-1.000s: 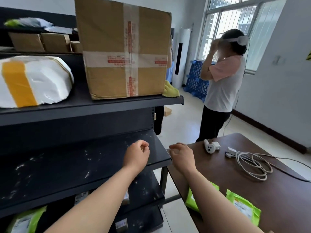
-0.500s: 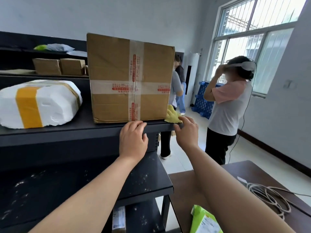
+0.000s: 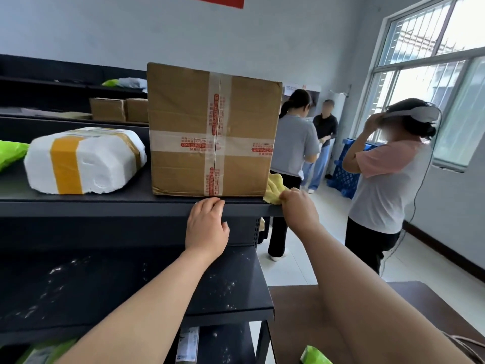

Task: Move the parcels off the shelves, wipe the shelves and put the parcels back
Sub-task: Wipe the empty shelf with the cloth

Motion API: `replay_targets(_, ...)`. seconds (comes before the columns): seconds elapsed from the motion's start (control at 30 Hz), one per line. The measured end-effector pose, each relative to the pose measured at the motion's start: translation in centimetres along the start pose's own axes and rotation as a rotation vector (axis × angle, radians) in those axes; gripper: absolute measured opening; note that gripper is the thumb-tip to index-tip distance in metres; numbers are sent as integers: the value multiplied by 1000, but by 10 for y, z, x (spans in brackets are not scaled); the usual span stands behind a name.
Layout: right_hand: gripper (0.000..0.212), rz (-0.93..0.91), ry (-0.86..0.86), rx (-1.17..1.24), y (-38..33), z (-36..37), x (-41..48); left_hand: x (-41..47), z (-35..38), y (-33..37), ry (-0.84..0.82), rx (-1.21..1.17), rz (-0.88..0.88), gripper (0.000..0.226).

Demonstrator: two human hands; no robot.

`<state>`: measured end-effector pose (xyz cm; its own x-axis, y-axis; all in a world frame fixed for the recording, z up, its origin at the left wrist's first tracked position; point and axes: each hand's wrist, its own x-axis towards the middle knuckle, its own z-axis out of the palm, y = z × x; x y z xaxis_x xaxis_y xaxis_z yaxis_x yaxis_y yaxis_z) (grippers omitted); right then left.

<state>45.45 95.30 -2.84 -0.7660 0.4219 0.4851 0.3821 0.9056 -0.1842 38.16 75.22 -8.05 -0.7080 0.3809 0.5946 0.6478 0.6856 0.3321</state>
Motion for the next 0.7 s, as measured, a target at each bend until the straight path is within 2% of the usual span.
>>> replay_targets(0.17,21,82,65,10,14,-10,-3,5,-5,4,-61,104,-16,61)
replay_targets(0.33,19,173,82,302,41,-16,-29,3,-4,16,-85,95,-52,62)
replay_targets(0.53,19,206,-69,657,64,-26,-60,-16,-2,36,-34,-153,3,50)
replay_targets(0.7,18,324,-232,979,89,-26,-93,-47,7,52,-169,-355,-41,42)
